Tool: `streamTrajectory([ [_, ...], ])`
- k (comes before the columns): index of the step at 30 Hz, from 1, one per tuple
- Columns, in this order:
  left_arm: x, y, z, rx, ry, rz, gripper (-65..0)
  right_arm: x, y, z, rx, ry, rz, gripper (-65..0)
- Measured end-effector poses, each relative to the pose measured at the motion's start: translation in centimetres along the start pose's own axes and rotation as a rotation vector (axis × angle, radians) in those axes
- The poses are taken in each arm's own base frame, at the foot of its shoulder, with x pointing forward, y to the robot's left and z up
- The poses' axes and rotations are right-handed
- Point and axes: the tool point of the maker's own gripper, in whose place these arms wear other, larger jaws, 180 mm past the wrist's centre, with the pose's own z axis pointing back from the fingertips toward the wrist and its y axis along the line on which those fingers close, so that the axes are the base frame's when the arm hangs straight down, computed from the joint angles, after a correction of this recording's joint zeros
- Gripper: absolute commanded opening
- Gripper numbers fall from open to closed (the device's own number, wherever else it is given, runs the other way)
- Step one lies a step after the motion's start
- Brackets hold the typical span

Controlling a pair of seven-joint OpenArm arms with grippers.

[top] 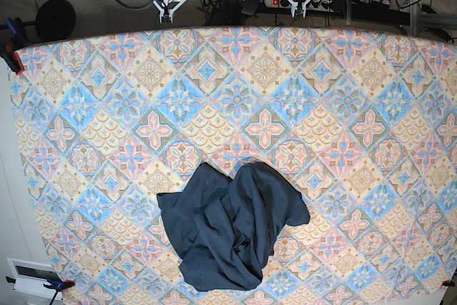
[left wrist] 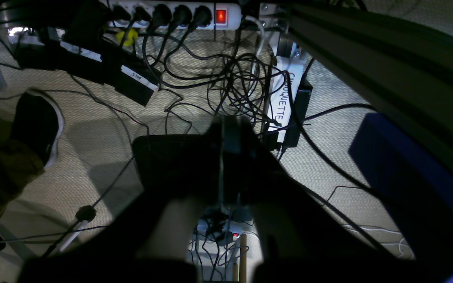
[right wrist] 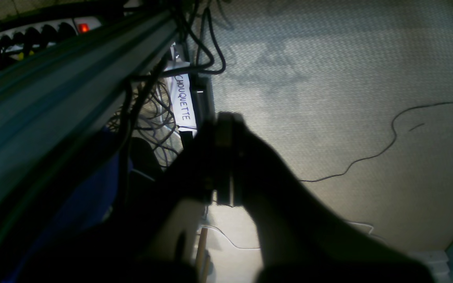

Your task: Layout the t-shirt on the table in an organized manner, then fold the t-shirt properly

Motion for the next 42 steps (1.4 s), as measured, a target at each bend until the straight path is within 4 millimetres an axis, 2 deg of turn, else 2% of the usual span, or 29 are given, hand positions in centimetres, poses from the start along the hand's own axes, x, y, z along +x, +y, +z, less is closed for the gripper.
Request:
streamTrajectory([
  [13, -0.1, 0.0, 0.0, 0.0, 0.001, 0.002, -65.0, 0.0, 0.0, 0.0, 0.0, 0.0, 0.0, -65.0],
  [17, -0.8, 0.1, 0.1, 0.001, 0.007, 0.004, -65.0, 0.0, 0.0, 0.0, 0.0, 0.0, 0.0, -65.0],
  [19, -1.9, 0.3, 0.3, 0.005, 0.017, 0.001, -65.0, -0.2, 0.0, 0.0, 0.0, 0.002, 0.002, -65.0],
  [21, -2.7, 1.8, 0.5, 0.026, 0.016, -0.009, -65.0, -1.0, -0.1, 0.1, -0.002, 0.008, 0.003, -65.0],
  [24, -3.7, 3.5, 1.1, 0.048, 0.003, -0.019, -65.0, -2.7, -1.7, 0.5, -0.018, 0.013, 0.011, -65.0],
  [28, -5.1, 7.7, 2.3, 0.108, -0.01, -0.055, -65.0, -5.4, -6.4, 1.9, -0.098, 0.013, 0.039, -65.0],
  [31, -5.6, 9.8, 3.4, 0.135, -0.036, -0.079, -65.0, -5.4, -8.3, 3.0, -0.134, -0.028, 0.052, -65.0],
  [33, -5.3, 10.8, 4.3, 0.146, -0.078, -0.101, -65.0, -5.1, -8.1, 3.6, -0.128, -0.072, 0.059, -65.0],
  [37, -4.5, 11.4, 6.5, 0.148, -0.152, -0.141, -65.0, -6.1, -7.4, 5.2, -0.101, -0.1, 0.078, -65.0],
  [40, -3.7, 10.9, 8.8, 0.133, -0.228, -0.178, -65.0, -6.6, -9.6, 7.0, -0.144, -0.122, 0.106, -65.0],
  [42, -3.2, 10.2, 10.6, 0.118, -0.278, -0.193, -65.0, -5.6, -10.9, 8.4, -0.159, -0.178, 0.075, -65.0],
])
